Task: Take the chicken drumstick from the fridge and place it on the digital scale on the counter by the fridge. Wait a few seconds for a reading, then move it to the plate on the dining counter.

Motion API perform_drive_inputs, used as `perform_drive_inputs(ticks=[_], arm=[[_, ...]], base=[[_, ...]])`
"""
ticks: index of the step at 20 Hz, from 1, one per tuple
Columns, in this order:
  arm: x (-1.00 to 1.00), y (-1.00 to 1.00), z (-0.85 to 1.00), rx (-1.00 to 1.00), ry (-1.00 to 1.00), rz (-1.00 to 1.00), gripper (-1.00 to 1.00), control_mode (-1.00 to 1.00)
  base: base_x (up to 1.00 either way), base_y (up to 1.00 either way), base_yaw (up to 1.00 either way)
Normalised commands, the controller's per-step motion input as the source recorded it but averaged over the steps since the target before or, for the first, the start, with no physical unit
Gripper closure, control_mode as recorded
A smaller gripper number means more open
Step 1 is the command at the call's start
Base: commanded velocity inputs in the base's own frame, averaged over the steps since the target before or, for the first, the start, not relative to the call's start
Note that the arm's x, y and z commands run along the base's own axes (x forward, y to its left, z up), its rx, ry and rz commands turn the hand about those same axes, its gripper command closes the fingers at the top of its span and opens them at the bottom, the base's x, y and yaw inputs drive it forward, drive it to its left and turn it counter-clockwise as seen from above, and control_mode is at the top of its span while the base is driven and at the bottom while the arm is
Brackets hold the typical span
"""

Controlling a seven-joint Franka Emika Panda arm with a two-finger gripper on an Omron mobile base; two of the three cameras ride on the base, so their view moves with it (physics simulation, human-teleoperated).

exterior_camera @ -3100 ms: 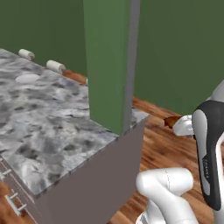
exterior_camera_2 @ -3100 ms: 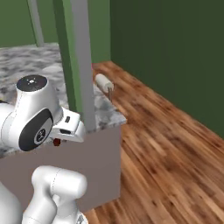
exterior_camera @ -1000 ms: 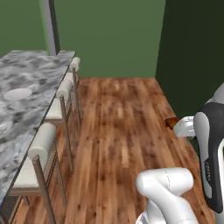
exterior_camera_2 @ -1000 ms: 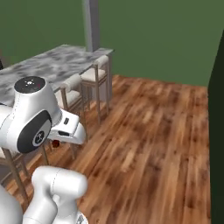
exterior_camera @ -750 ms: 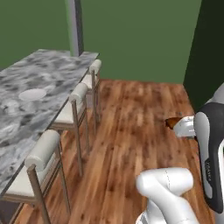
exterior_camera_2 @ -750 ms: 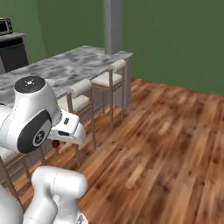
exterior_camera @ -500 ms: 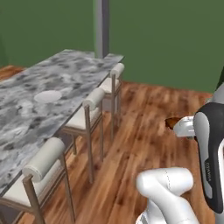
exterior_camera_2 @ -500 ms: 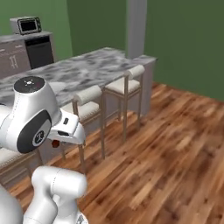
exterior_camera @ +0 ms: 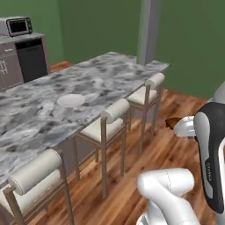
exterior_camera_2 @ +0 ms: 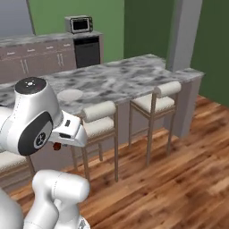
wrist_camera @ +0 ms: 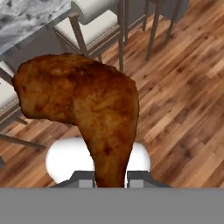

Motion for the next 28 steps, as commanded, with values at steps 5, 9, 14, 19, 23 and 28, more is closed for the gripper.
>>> perform_drive_inputs(ticks=[5, 9, 14, 19, 23, 28], arm=[[0.0, 0.0, 0.0, 0.0, 0.0, 0.0, 1.0, 1.0], [0.0, 0.0, 0.0, 0.0, 0.0, 0.0, 1.0, 1.0], [0.0, 0.0, 0.0, 0.0, 0.0, 0.0, 1.0, 1.0], [0.0, 0.0, 0.0, 0.0, 0.0, 0.0, 1.0, 1.0], [0.0, 0.0, 0.0, 0.0, 0.0, 0.0, 1.0, 1.0], [0.0, 0.0, 0.0, 0.0, 0.0, 0.0, 1.0, 1.0]], base=[[0.54, -0.55, 0.54], [0.41, -0.51, 0.56], [0.43, -0.5, 0.55], [0.4, -0.45, 0.51], [0.54, -0.53, 0.43], [0.64, -0.49, 0.22]])
